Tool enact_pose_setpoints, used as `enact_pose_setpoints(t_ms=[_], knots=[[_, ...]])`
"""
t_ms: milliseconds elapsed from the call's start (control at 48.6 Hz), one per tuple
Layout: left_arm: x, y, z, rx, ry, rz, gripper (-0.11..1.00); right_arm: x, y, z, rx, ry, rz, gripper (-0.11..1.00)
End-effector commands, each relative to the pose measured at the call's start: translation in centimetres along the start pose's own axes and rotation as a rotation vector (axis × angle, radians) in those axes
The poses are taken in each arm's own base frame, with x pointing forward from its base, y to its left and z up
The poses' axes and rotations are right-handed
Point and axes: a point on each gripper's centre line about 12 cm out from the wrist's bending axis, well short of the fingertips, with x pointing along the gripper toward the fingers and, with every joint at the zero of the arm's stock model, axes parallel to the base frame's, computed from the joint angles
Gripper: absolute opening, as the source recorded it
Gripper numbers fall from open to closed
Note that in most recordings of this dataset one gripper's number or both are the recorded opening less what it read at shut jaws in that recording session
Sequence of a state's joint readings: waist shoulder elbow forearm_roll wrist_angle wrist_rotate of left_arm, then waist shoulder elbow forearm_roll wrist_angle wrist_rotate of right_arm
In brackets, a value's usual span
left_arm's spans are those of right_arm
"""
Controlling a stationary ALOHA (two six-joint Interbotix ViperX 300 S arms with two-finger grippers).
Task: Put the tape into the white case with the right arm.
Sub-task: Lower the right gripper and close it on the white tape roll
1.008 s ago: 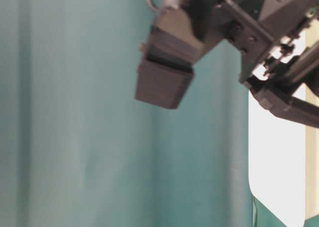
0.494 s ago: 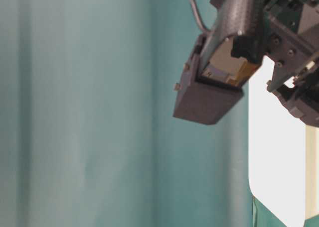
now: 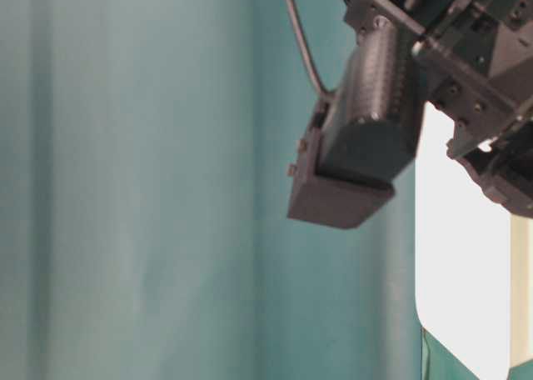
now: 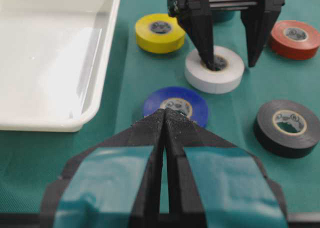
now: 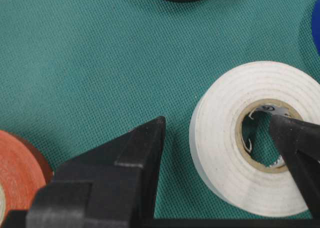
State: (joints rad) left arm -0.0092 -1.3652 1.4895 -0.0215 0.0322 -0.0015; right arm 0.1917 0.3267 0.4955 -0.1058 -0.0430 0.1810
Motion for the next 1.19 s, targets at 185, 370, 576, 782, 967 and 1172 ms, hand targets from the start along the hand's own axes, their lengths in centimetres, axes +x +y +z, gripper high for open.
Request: enact_pose_setpoints(t_ms=[185, 370, 576, 782, 967, 1172], knots=[[0.1, 0.0, 0.4, 0.003, -0.005, 0.000, 0.00, -0.2, 0.1, 1.3, 0.003, 0.017, -0.008, 0.14], [0.1, 0.0, 0.4, 0.002, -0.005, 0.000, 0.00, -0.3, 0.1, 1.6, 0.002, 0.040, -0.013, 0.05], [0.1, 0.0, 0.4, 0.003, -0.006, 0.000, 0.00, -1.2, 0.4, 2.6, -0.001, 0.011, -0.007, 0.05], [0.1, 0.0, 0.4, 0.003, -0.005, 0.000, 0.00, -3.1, 0.7, 4.3, -0.002, -0.030, -0.004, 0.04], [0.1, 0.0, 0.3, 0.002, -0.005, 0.000, 0.00, -4.7, 0.7, 5.4, 0.000, -0.045, -0.007, 0.03], [0.1, 0.0, 0.4, 0.002, -0.006, 0.000, 0.00, -5.1, 0.7, 6.0, -0.002, -0.055, -0.007, 0.03]])
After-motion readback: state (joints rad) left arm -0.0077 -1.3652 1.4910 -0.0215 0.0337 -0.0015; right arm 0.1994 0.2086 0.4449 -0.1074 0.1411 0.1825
